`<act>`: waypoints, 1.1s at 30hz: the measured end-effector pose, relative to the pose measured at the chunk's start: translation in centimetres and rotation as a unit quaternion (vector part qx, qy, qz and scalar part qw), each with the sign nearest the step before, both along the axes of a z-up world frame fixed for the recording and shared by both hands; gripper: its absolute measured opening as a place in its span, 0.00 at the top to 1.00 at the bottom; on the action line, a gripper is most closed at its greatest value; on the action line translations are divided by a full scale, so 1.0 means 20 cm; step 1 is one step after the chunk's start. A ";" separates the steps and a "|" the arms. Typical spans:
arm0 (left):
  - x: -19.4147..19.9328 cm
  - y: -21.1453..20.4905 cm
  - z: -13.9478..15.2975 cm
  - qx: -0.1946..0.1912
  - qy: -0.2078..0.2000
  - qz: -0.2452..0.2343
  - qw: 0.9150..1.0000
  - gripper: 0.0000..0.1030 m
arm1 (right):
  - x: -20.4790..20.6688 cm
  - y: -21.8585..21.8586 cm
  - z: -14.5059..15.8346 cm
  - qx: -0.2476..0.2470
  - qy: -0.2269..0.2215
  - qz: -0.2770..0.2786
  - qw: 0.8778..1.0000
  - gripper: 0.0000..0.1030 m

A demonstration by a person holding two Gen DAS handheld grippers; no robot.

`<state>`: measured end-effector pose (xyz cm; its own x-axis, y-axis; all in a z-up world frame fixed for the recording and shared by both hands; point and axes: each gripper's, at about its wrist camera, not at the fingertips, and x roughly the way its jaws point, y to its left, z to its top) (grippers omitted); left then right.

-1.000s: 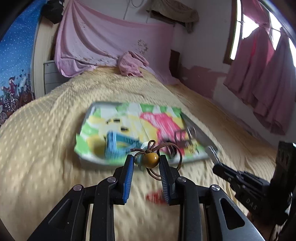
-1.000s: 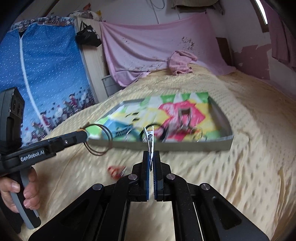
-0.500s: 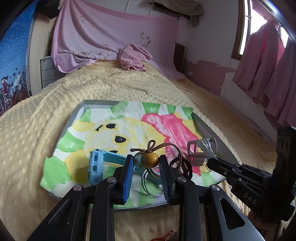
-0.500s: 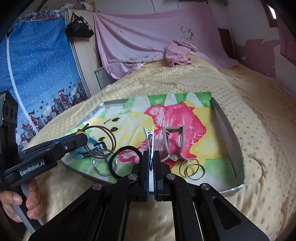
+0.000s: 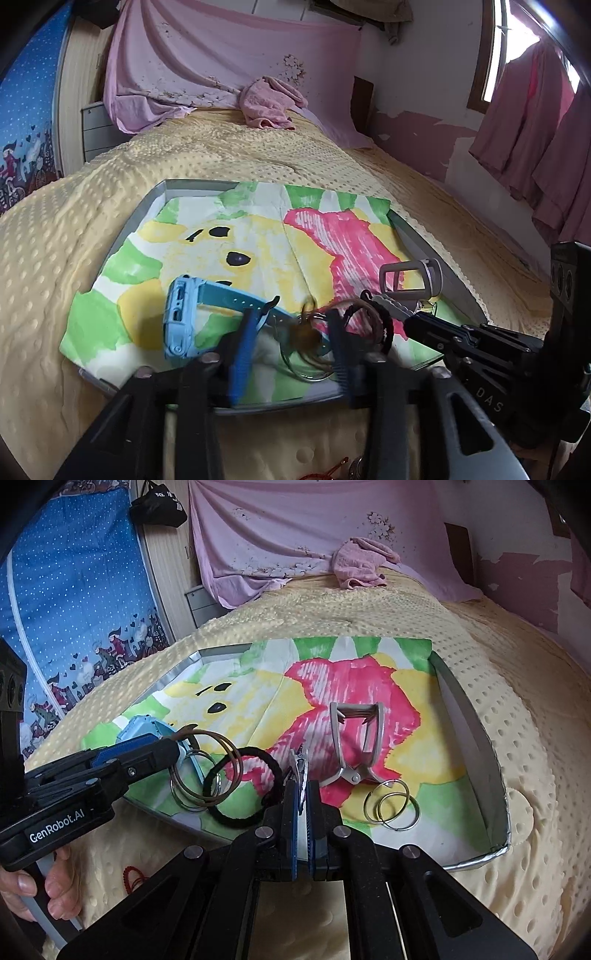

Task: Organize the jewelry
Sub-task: 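Carry the bead hair tie into the tray and open the left tool while the right tool drops the clip, then withdraw both open tools toward the red string bracelet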

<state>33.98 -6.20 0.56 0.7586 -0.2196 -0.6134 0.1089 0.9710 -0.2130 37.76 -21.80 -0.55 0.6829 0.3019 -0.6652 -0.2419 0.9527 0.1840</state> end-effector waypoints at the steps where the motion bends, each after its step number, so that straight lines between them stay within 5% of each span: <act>1: -0.01 0.00 0.01 -0.002 -0.006 0.003 1.000 0.44 | -0.01 -0.01 0.00 0.001 -0.002 -0.001 1.000 0.95; 7: -0.11 0.05 0.06 -0.015 -0.041 0.023 0.999 0.40 | -0.11 -0.06 0.03 0.009 -0.030 -0.020 0.999 0.73; 11: -0.19 0.08 0.10 -0.019 -0.067 0.033 0.997 0.24 | -0.22 -0.10 0.10 0.020 -0.070 -0.033 0.997 0.64; 19: -0.43 0.15 0.14 -0.005 -0.127 0.056 0.990 0.03 | -0.50 -0.14 0.23 0.036 -0.155 -0.051 0.986 0.22; 25: -0.61 0.19 0.16 0.007 -0.157 0.061 0.986 0.01 | -0.69 -0.13 0.30 0.047 -0.196 -0.061 0.978 0.07; 33: -0.84 0.25 0.15 -0.007 -0.174 0.073 0.982 0.00 | -0.92 -0.12 0.31 0.035 -0.217 -0.057 0.974 0.01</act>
<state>17.19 -1.17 3.56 0.9459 -0.0996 -0.3088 0.0372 0.9787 -0.2019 19.46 -24.12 5.65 0.9266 0.2423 -0.2876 -0.2053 0.9667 0.1529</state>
